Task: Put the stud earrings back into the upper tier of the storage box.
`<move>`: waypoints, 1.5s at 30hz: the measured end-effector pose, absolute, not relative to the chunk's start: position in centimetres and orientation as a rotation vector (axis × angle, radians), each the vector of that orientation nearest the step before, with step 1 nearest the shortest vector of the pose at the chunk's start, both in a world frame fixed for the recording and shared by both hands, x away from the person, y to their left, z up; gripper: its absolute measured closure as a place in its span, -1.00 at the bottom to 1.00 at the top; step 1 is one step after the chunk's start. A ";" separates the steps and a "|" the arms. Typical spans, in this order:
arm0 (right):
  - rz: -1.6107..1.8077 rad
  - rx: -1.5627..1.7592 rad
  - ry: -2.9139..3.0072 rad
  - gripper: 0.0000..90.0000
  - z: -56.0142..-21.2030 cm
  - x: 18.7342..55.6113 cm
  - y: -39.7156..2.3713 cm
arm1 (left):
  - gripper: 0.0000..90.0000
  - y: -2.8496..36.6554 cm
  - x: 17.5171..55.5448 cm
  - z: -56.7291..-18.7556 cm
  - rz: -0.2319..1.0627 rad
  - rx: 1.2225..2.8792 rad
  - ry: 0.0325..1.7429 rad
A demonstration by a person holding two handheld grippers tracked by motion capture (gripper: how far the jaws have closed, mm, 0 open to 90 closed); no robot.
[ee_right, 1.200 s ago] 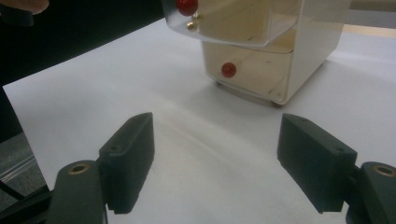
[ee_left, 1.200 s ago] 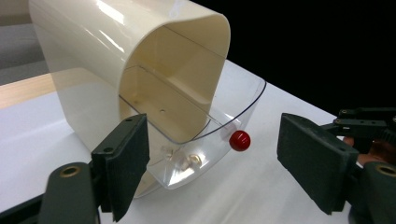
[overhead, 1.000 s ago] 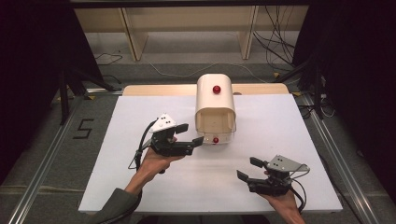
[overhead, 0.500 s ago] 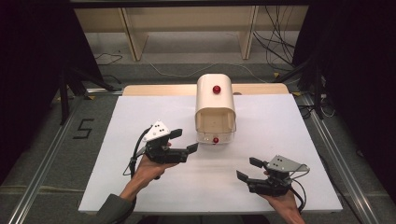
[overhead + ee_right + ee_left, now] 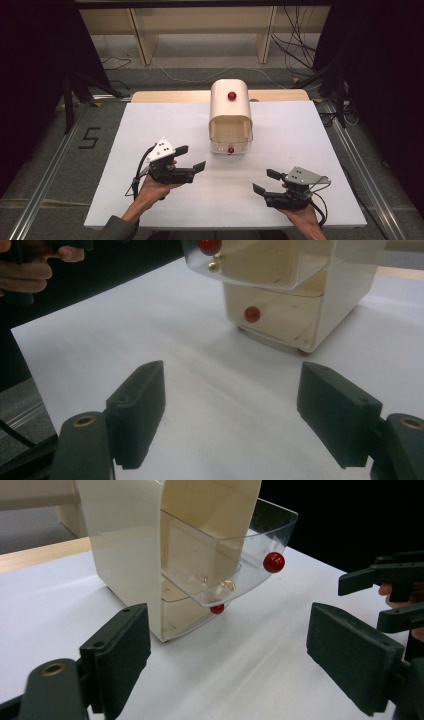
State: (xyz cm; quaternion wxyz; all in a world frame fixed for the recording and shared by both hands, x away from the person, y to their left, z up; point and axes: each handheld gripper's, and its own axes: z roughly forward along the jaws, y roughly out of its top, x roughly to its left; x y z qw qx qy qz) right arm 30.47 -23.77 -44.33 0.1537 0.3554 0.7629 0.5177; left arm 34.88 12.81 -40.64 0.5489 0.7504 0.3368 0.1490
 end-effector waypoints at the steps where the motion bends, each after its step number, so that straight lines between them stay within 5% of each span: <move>1: 1.485 1.019 2.188 -0.38 -44.3 30.5 -23.8 | -0.62 12.9 34.8 -40.8 0.358 1.778 0.800; 45: 1.477 1.031 2.183 -0.38 -44.4 30.5 -24.0 | -0.67 14.9 32.0 -43.2 0.367 1.747 0.812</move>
